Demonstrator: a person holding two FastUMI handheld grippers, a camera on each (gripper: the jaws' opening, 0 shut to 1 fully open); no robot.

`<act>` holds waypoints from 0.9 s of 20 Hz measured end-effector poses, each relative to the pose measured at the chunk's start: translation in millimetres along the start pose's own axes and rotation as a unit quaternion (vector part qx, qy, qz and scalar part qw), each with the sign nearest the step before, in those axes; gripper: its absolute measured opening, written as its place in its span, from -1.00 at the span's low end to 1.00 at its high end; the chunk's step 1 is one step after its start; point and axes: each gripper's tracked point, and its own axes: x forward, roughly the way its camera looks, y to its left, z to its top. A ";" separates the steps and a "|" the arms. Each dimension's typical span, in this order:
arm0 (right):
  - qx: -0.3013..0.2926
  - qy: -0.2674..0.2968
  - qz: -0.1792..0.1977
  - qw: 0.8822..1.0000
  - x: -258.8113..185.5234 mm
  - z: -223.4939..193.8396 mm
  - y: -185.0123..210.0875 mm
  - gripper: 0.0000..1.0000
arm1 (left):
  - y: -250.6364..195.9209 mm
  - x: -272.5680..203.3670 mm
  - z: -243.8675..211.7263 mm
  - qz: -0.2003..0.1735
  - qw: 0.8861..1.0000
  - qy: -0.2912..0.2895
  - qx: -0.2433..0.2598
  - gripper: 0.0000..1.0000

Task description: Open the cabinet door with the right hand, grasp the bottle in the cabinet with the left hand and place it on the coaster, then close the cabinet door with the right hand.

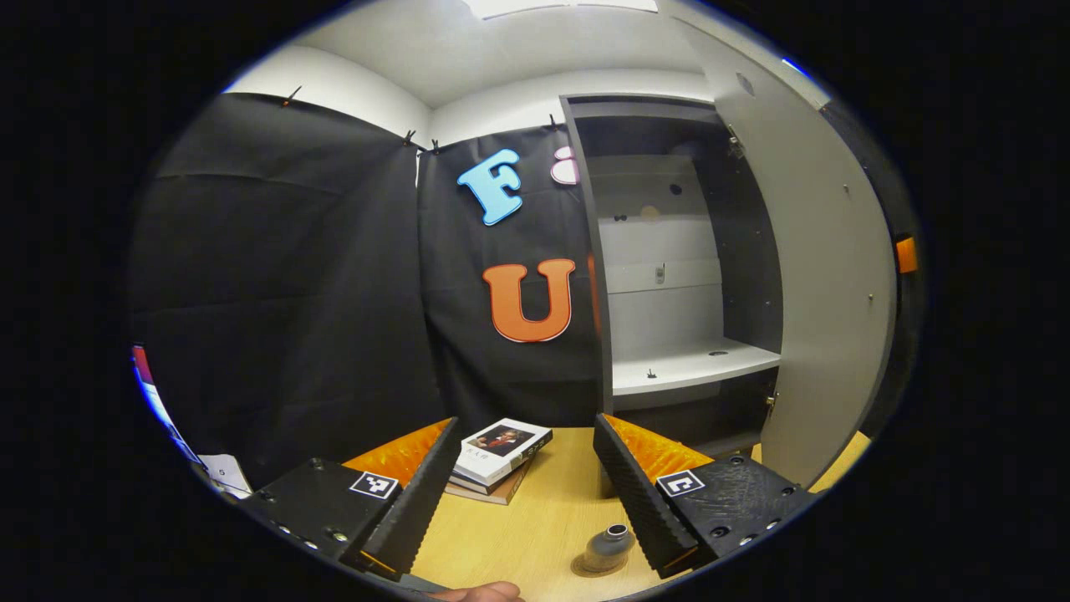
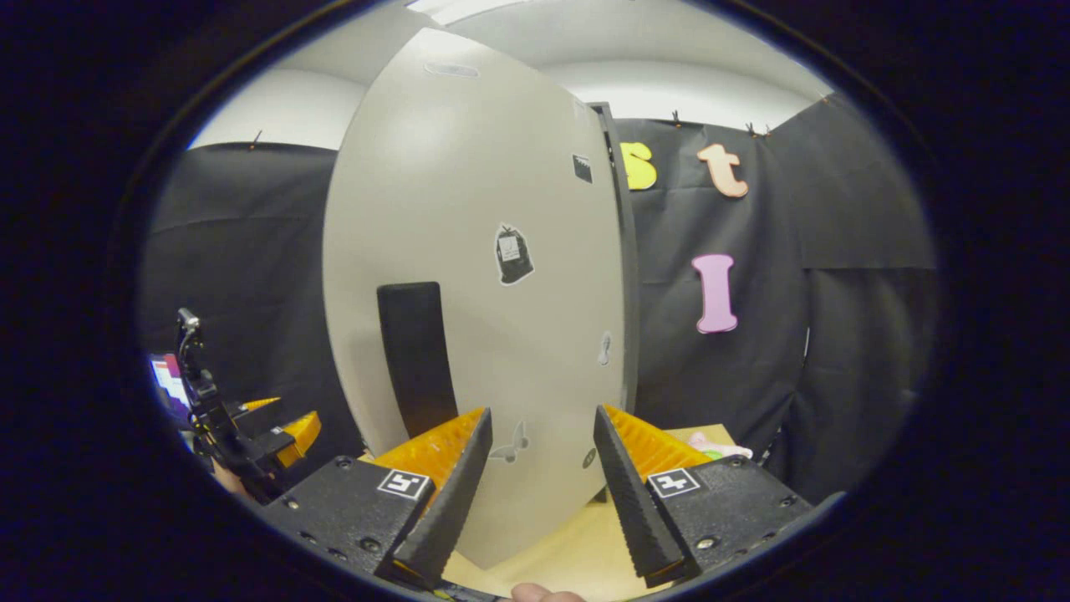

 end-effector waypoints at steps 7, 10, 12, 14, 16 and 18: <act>0.008 0.042 0.062 0.997 50.8 -17.2 51.4 0.62 | 28.6 -24.9 -14.4 0.033 0.999 0.023 0.010 0.92; 0.002 0.056 0.103 0.993 69.8 -24.2 78.9 0.62 | 51.7 -37.9 -22.5 0.063 0.997 0.033 0.009 0.92; 0.002 0.067 0.126 0.990 80.3 -30.6 96.2 0.59 | 68.5 -45.1 -26.0 0.085 0.995 0.042 0.006 0.92; 0.010 0.065 0.148 0.987 83.3 -30.8 111.8 0.63 | 80.5 -50.7 -29.7 0.104 0.994 0.045 0.001 0.92; 0.004 0.063 0.159 0.985 82.5 -32.2 118.6 0.59 | 87.8 -53.7 -31.2 0.114 0.992 0.048 -0.002 0.93; -0.001 0.064 0.162 0.985 83.3 -33.8 119.7 0.59 | 88.3 -52.9 -32.6 0.116 0.992 0.050 -0.003 0.92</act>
